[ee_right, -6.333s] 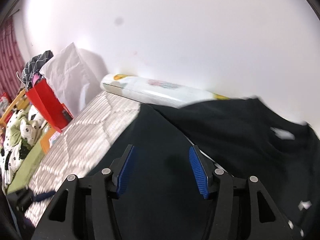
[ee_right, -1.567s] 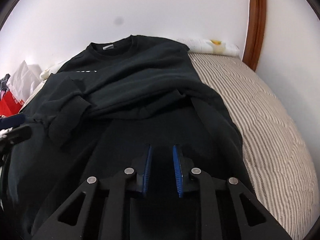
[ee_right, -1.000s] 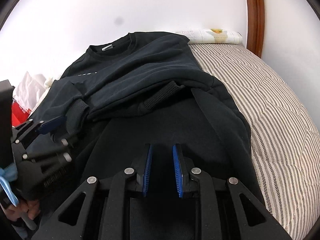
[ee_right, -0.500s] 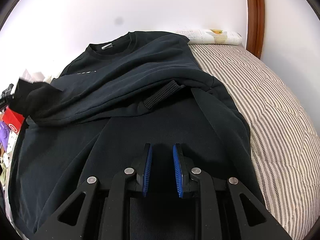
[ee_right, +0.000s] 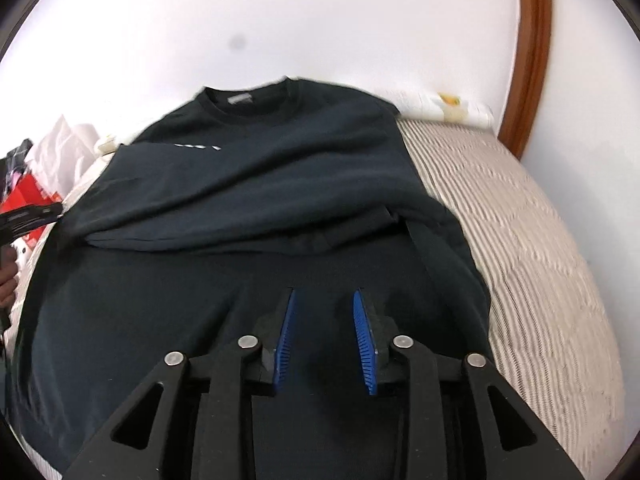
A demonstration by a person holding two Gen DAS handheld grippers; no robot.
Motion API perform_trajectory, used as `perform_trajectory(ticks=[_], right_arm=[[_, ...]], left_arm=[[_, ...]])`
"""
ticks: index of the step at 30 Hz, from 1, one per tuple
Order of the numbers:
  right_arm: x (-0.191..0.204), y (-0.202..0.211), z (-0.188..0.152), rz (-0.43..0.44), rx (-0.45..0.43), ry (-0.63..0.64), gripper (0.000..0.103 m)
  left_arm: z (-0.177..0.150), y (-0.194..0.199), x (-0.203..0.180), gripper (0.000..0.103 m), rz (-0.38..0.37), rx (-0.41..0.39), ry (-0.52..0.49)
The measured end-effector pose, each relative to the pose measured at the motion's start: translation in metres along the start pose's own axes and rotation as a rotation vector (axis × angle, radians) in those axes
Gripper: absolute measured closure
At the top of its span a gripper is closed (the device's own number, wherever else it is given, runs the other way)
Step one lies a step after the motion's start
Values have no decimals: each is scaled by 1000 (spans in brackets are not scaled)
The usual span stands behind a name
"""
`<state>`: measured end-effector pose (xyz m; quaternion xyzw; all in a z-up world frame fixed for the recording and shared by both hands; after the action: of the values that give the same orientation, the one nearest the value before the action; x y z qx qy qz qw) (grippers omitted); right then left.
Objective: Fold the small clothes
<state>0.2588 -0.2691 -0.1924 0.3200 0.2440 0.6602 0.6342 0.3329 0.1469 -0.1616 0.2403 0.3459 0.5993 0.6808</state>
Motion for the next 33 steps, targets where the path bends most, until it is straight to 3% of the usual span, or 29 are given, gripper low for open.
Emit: perform_trajectory(ticks=[4, 6, 8, 15, 21, 25, 30, 33], right_arm=[[13, 17, -1, -11, -18, 61, 67], [16, 21, -1, -11, -17, 76, 67], [20, 22, 3, -21, -24, 97, 67], [22, 11, 42, -40, -91, 94, 67], [1, -21, 78, -112, -112, 17, 65], [-17, -49, 81, -148, -70, -25, 63], [-34, -84, 67, -166, 13, -57, 59], [-31, -84, 63, -179, 9, -30, 57]], left_arm=[[0, -18, -9, 60, -15, 23, -26], [-1, -21, -15, 74, 4, 30, -47], [-1, -16, -19, 100, 64, -2, -80], [25, 25, -18, 100, 15, -125, -44], [53, 23, -6, 100, 38, -155, -19], [51, -2, 5, 100, 101, -72, -1], [30, -34, 9, 99, 128, 14, -7], [23, -43, 10, 99, 135, 46, -9]])
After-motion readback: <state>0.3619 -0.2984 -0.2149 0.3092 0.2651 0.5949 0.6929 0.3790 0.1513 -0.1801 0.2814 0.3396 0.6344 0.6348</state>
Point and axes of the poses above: each gripper's, at about its wrist camera, not at the fingertips, and y roughly against the way its jaws point, x to its left, z to its top, the point moved 3 cm from there along -y, roughly the way its jaws point, and after that the axes turned 6 degrees about -y, right-handed, at the moved point
